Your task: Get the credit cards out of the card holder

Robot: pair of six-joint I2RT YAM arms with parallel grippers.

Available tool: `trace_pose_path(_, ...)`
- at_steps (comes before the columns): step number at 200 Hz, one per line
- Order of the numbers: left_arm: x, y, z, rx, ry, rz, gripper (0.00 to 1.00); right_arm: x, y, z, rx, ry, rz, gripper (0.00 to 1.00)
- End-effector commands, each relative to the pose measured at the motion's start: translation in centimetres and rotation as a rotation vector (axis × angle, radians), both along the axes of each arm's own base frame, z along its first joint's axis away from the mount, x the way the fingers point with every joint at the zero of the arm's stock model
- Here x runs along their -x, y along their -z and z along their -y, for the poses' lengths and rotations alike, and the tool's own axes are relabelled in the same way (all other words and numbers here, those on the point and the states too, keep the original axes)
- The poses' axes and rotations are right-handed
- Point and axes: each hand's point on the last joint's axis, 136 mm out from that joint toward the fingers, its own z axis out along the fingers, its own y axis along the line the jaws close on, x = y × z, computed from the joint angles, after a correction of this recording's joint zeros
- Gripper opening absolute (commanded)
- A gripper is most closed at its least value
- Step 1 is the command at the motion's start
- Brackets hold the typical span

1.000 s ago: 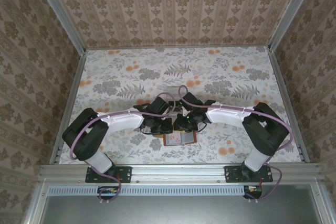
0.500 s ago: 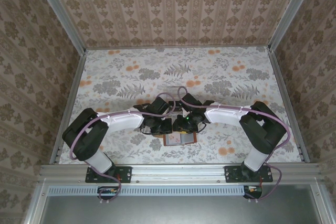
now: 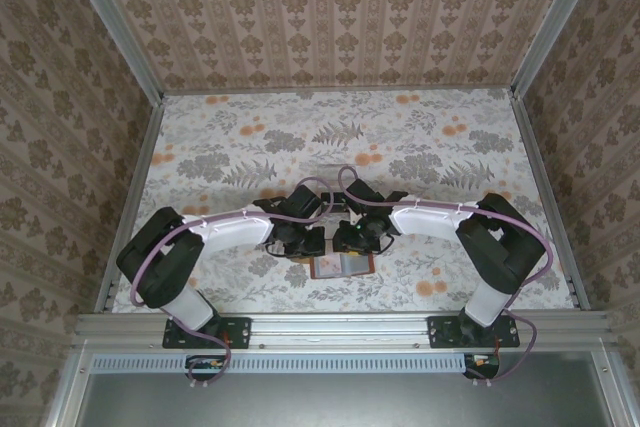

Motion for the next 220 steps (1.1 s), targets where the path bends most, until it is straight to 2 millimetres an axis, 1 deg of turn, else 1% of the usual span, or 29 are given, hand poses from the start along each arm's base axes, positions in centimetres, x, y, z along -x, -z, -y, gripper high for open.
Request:
trace_pose_path(1, 0.9, 0.7, -2.3, -0.093, 0.004, -0.017, 0.09, 0.2, -0.1, 1.3, 0.054, 0.004, 0.006, 0.31)
trace_pose_path(22, 0.8, 0.7, -2.1, -0.084, 0.002, -0.016, 0.09, 0.0, -1.4, 0.3, -0.019, 0.006, 0.022, 0.27)
trace_pose_path(41, 0.6, 0.6, -1.9, -0.079, 0.004, -0.013, 0.09, -0.2, -2.4, -1.1, -0.105, 0.003, 0.020, 0.25)
trace_pose_path(56, 0.7, 0.7, -1.9, -0.081, 0.003, -0.015, 0.09, -0.1, -2.4, -1.9, -0.145, 0.004, 0.005, 0.25)
trace_pose_path(77, 0.7, 0.7, -1.9, -0.078, 0.003, -0.014, 0.09, -0.2, -2.0, -2.4, -0.160, 0.001, -0.009, 0.24)
trace_pose_path(108, 0.7, 0.7, -2.1, -0.080, -0.003, -0.013, 0.09, -0.1, -0.8, -2.0, -0.132, 0.003, -0.025, 0.24)
trace_pose_path(130, 0.7, 0.6, -2.1, -0.079, 0.000, -0.014, 0.09, 0.0, -0.4, -2.3, -0.141, -0.001, -0.035, 0.24)
trace_pose_path(147, 0.6, 0.5, -2.0, -0.078, -0.001, -0.010, 0.09, 0.2, 0.3, -1.8, -0.110, 0.006, -0.045, 0.24)
trace_pose_path(167, 0.6, 0.4, -2.0, -0.076, -0.001, -0.009, 0.09, 0.3, 0.9, -0.9, -0.058, 0.012, -0.046, 0.28)
trace_pose_path(178, 0.6, 0.3, -2.0, -0.074, 0.000, -0.007, 0.09, 0.3, 1.2, -0.2, -0.015, 0.015, -0.045, 0.32)
trace_pose_path(185, 0.6, 0.3, -2.0, -0.074, -0.003, -0.008, 0.09, 0.3, 1.2, 0.1, 0.002, 0.015, -0.037, 0.34)
trace_pose_path(220, 0.6, 0.6, -2.3, -0.084, 0.003, -0.015, 0.10, 0.0, 0.1, 1.1, 0.048, 0.014, 0.005, 0.36)
